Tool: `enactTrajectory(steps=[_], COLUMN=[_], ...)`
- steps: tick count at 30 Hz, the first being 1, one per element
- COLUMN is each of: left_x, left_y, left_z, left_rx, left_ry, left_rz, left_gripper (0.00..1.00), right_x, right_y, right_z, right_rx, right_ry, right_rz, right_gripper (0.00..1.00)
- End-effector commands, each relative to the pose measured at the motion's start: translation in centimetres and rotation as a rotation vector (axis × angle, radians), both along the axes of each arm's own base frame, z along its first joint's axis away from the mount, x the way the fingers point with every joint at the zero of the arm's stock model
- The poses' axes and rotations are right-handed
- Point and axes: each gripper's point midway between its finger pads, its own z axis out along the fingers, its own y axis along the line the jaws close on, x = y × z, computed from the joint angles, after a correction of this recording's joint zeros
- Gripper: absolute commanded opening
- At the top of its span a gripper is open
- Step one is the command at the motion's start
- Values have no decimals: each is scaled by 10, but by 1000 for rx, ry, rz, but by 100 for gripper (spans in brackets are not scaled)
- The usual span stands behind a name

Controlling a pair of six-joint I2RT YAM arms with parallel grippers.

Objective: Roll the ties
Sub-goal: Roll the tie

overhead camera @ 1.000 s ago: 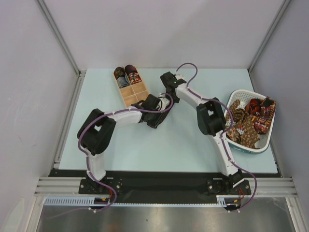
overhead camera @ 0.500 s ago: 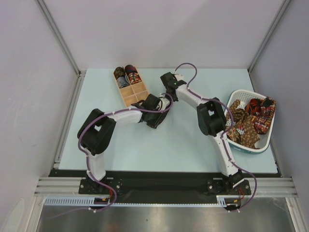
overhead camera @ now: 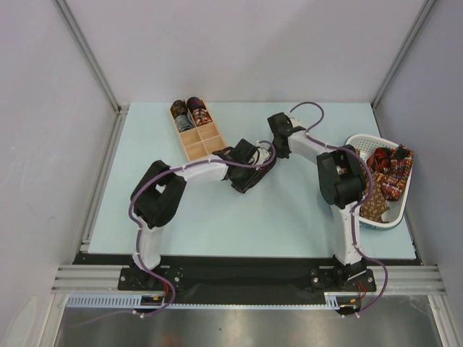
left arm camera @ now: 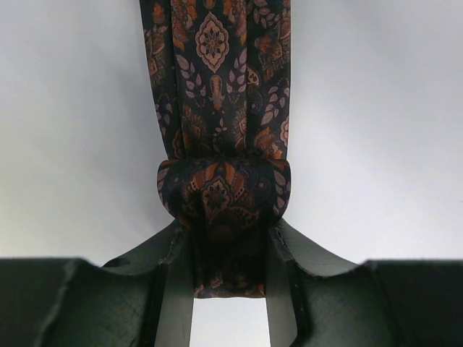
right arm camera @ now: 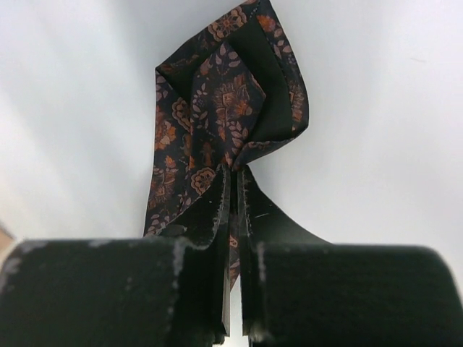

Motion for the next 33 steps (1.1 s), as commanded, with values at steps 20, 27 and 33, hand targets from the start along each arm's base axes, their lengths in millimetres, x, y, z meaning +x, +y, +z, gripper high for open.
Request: enactTrajectory(steps=[20,27,33], left_x=[-44,-41,-41], left_y=[-18,-13,-11], left_z=[-9,-9,-13], left_rx=[130,161,170], left_ry=[102,95,97], left_rz=[-125,-114,-108], left_gripper=[37,37,37], right_x=[-41,-49,-71], right_y=[-75,-79,-53], right_z=[13,40,60], right_rx=[106,182,322], right_ry=[-31,-104,-144], right_rz=[-54,7,155], right_gripper=[51,65,63])
